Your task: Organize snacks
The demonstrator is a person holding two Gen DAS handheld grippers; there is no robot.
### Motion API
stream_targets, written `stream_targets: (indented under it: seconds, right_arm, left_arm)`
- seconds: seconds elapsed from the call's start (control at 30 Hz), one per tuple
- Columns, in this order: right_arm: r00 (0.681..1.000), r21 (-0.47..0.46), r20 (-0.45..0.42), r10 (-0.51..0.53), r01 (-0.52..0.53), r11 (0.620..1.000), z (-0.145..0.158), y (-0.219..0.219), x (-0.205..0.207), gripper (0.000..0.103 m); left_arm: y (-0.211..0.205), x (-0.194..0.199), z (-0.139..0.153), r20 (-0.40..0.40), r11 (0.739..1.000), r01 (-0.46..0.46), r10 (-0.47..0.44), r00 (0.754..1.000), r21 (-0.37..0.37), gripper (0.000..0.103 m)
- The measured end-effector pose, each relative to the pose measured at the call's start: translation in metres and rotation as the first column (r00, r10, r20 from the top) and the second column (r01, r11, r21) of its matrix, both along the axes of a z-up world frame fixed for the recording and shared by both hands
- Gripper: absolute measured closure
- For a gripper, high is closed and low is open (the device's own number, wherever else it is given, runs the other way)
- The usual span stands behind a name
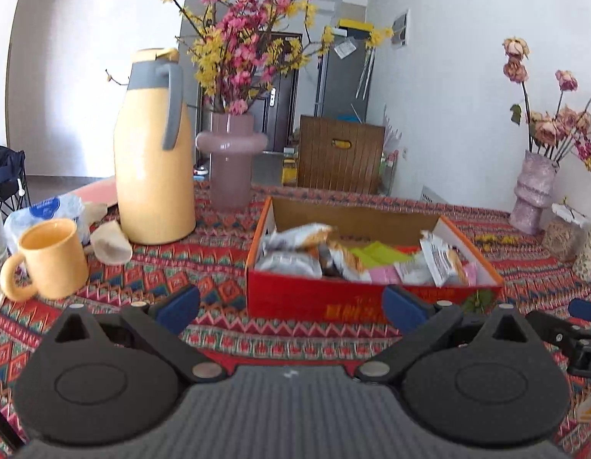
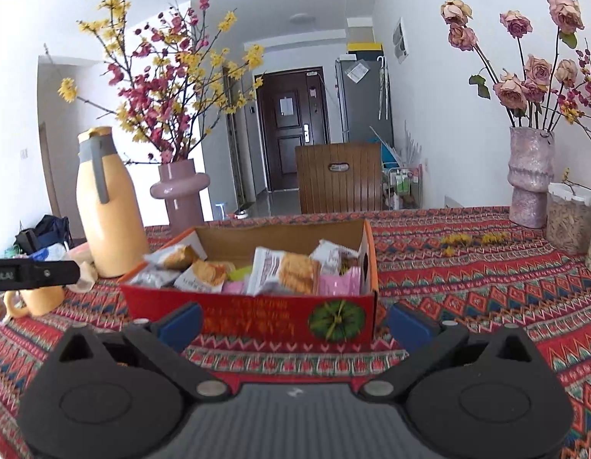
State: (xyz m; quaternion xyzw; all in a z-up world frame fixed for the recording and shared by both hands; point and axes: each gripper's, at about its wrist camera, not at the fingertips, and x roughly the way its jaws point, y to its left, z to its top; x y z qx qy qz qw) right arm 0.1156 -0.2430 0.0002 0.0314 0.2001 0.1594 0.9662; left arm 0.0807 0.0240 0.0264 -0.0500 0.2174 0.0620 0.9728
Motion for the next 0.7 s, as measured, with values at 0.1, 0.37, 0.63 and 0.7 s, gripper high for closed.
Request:
stream_targets:
  seconds: [0.1,0.37,0.63,0.7]
  right_arm:
    - [1.000,-0.005,-0.012,0.006,-0.006,1.000,-0.002,0.000,-0.012,0.000]
    - [0.999,-0.003,-0.036,0.005,-0.005,1.000,-0.009,-0.001,-0.030,0.000]
    - [0.999,-0.014,-0.053,0.010,-0.011,1.000,-0.014,0.000,-0.034,0.000]
    - [0.998,-0.016,-0.056,0.010,-0.011,1.000,-0.014,0.001,-0.034,0.000]
  left_arm:
    - [-0.002,-0.010,-0.006,-0.010,1.000,0.008,-0.008,1.000,0.009,0.000]
    - [-0.006,-0.030,-0.016,-0.029,1.000,0.012,-0.012,1.000,0.021,0.000]
    - [-0.007,-0.036,-0.021,-0.045,1.000,0.018,-0.017,0.999,0.023,0.000]
    - [-0.008,-0.036,-0.022,-0.046,0.999,0.020,-0.019,0.999,0.026,0.000]
